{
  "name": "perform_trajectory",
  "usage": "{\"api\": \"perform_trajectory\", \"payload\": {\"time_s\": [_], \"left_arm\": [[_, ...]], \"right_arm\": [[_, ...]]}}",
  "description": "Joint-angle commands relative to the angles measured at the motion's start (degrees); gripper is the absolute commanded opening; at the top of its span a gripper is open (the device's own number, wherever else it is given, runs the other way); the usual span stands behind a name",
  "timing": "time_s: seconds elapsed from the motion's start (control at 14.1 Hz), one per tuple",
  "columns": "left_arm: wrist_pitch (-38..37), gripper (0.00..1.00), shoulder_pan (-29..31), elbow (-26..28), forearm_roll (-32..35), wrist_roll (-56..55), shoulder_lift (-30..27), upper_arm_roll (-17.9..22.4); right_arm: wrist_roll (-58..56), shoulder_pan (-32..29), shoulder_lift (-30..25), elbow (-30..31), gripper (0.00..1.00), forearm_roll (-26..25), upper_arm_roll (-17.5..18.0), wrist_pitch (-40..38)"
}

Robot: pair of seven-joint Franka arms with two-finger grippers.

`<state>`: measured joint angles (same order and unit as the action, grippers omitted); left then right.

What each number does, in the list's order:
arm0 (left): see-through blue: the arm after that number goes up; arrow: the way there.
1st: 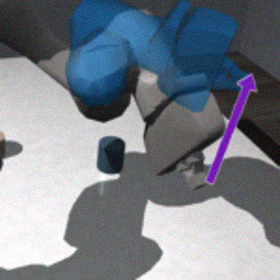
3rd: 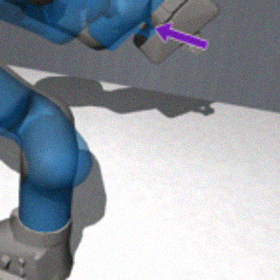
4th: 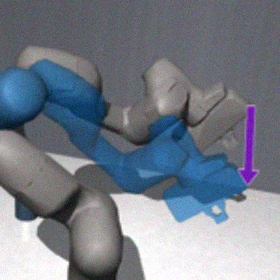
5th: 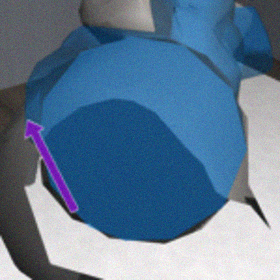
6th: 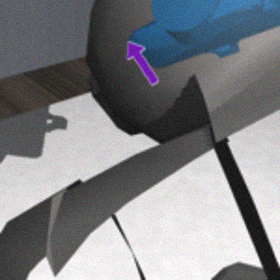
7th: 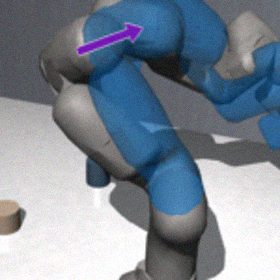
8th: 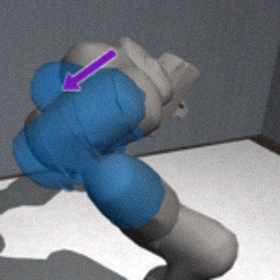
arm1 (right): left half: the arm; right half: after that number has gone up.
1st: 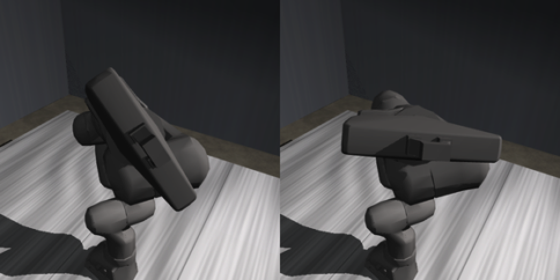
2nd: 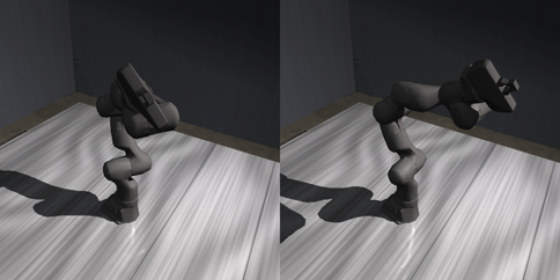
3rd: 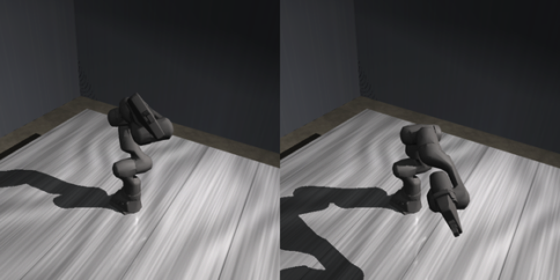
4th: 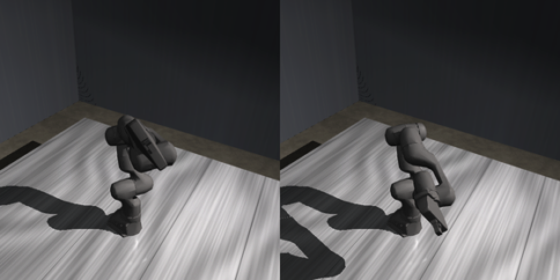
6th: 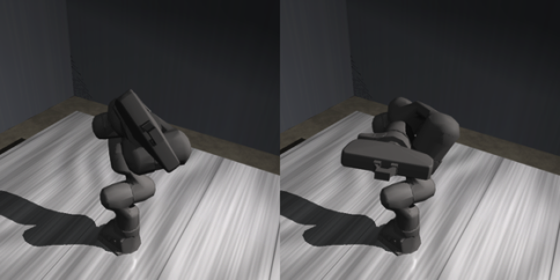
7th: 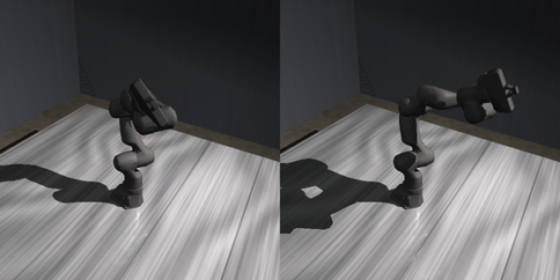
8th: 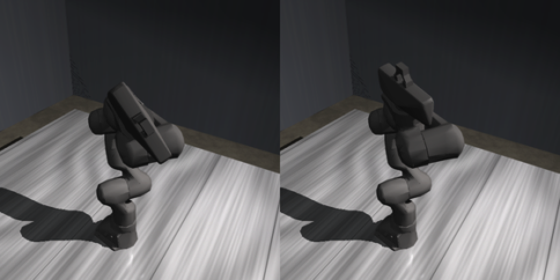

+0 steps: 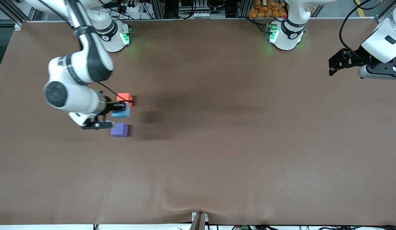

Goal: Place blue block between orange and purple blocks
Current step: 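Lower the blue block between orange and purple blocks, open right gripper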

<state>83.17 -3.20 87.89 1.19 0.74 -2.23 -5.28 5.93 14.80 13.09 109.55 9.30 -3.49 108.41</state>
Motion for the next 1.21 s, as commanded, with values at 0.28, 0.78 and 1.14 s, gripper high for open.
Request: {"api": "perform_trajectory", "payload": {"time_s": [0.28, 0.78, 1.14], "left_arm": [[-2.84, 1.00, 3.82, 0.00, -1.89, 1.81, -1.90, 0.80], [0.24, 1.00, 3.64, -0.26, -0.66, 1.89, -0.58, 0.80], [0.50, 1.00, 3.56, -0.44, -0.75, 0.93, 0.47, 0.80]], "right_arm": [[-5.83, -4.52, -3.51, 13.48, 0.00, -0.42, 1.47, 12.69], [-5.75, -3.91, -2.28, 16.39, 0.00, 0.11, 1.55, 19.12], [-5.84, -3.82, 0.00, 18.77, 0.00, 0.11, 1.82, 24.83]]}}
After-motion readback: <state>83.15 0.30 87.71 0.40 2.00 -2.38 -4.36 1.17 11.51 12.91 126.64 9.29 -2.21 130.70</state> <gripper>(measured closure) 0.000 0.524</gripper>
